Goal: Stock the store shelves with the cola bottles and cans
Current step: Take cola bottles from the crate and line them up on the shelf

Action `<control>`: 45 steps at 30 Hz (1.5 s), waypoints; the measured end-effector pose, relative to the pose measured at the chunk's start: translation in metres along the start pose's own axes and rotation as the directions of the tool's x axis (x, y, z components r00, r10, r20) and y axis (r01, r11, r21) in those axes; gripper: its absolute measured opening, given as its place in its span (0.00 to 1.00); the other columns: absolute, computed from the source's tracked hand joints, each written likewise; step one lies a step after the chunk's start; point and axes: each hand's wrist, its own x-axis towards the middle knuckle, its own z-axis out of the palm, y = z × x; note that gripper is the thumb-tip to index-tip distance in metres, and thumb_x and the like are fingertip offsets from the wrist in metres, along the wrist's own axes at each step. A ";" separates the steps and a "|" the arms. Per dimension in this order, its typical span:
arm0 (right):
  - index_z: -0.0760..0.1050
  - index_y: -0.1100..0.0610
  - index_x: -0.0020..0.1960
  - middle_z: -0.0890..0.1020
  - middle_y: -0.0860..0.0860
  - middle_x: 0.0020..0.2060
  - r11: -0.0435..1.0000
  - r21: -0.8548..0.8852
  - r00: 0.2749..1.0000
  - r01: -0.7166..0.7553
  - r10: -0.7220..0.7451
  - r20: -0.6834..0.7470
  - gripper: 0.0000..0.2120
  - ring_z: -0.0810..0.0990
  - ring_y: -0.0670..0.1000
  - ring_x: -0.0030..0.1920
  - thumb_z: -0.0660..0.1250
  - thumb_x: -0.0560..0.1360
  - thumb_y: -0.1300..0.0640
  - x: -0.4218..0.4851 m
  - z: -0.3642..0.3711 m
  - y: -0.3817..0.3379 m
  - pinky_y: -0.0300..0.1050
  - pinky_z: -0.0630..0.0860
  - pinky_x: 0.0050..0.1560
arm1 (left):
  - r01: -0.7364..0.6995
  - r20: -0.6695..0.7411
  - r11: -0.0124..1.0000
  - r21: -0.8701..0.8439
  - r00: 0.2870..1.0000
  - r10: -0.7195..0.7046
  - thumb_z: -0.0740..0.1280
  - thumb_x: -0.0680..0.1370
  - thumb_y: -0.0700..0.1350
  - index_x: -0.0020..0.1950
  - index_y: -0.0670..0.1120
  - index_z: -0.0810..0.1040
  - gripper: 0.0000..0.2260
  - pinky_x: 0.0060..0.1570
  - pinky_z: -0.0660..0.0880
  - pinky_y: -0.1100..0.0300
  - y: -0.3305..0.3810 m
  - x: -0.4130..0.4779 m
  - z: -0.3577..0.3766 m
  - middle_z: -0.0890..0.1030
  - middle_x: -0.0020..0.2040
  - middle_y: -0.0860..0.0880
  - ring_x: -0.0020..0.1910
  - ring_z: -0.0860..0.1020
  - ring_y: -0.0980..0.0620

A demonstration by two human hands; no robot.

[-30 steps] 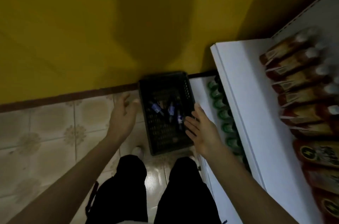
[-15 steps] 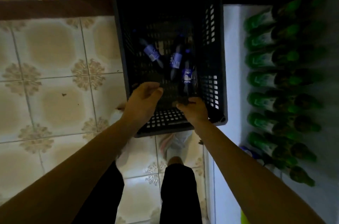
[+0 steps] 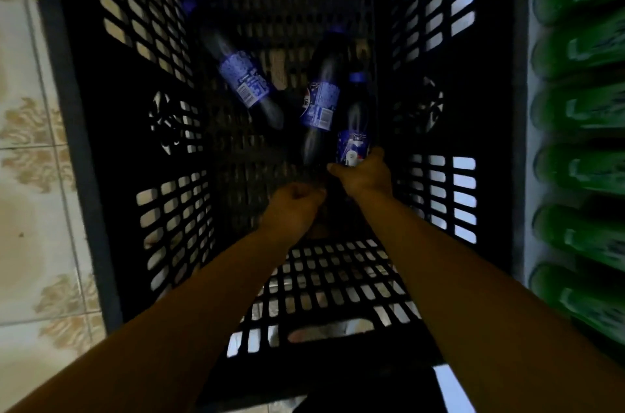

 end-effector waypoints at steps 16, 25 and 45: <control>0.77 0.58 0.59 0.82 0.55 0.50 0.912 0.336 0.942 -0.234 0.127 0.311 0.23 0.80 0.52 0.42 0.77 0.68 0.51 -0.251 -0.104 -0.073 0.40 0.76 0.33 | -0.152 0.026 0.875 0.460 0.987 0.158 0.77 0.61 0.59 0.66 0.52 0.64 0.38 0.44 0.76 0.61 0.060 -0.226 -0.037 0.76 0.51 0.53 0.49 0.78 0.51; 0.77 0.53 0.38 0.83 0.54 0.39 0.949 0.313 0.965 0.031 -0.111 0.239 0.10 0.82 0.50 0.39 0.71 0.73 0.48 -0.505 -0.203 -0.120 0.42 0.80 0.39 | -0.012 0.137 0.995 0.100 0.991 -0.002 0.70 0.74 0.41 0.46 0.40 0.79 0.04 0.30 0.74 0.62 0.126 -0.479 -0.115 0.79 0.34 0.45 0.27 0.77 0.52; 0.76 0.58 0.56 0.84 0.50 0.37 0.372 0.845 0.835 0.384 -0.530 -0.146 0.21 0.80 0.49 0.29 0.75 0.66 0.52 -0.765 -0.236 -0.194 0.41 0.74 0.26 | 0.288 0.884 0.883 -0.369 0.403 0.238 0.77 0.64 0.57 0.62 0.40 0.77 0.33 0.52 0.77 0.49 0.169 -0.677 -0.227 0.81 0.51 0.38 0.46 0.81 0.42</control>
